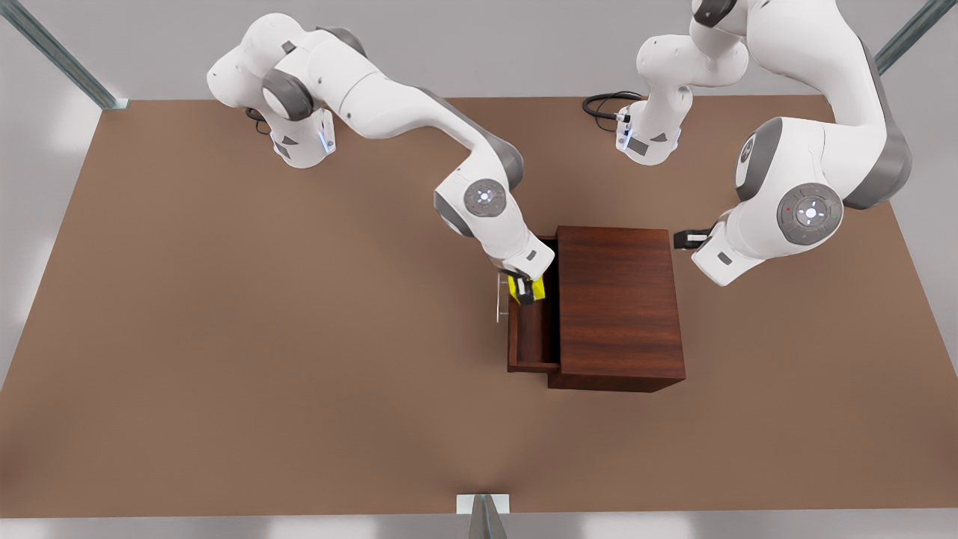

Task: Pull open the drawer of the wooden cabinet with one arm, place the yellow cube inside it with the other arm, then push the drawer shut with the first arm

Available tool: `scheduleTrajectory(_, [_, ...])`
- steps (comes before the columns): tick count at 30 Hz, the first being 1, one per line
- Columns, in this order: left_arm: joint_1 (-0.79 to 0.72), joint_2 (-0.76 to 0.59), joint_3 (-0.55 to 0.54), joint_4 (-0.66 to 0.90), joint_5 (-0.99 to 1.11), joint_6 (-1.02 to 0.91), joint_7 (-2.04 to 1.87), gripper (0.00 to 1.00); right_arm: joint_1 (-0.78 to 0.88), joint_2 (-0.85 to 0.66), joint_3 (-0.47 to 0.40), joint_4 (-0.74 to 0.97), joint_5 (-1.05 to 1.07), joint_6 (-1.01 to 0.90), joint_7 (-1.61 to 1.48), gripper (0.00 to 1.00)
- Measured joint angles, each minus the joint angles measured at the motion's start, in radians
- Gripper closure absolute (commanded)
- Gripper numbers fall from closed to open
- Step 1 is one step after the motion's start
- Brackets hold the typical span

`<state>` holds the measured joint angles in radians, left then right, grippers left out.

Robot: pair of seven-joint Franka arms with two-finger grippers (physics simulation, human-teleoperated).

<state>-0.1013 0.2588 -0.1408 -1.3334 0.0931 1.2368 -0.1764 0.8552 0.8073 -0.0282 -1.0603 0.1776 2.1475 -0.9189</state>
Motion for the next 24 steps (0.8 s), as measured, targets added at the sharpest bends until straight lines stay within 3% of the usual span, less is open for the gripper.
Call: scheduleTrajectory(24, [-0.001, -0.001, -0.004, 0.0, 0.0, -0.01, 0.117, 0.0, 0.019, 0.038, 0.002, 0.018, -0.002, 0.046, -0.17, 0.72])
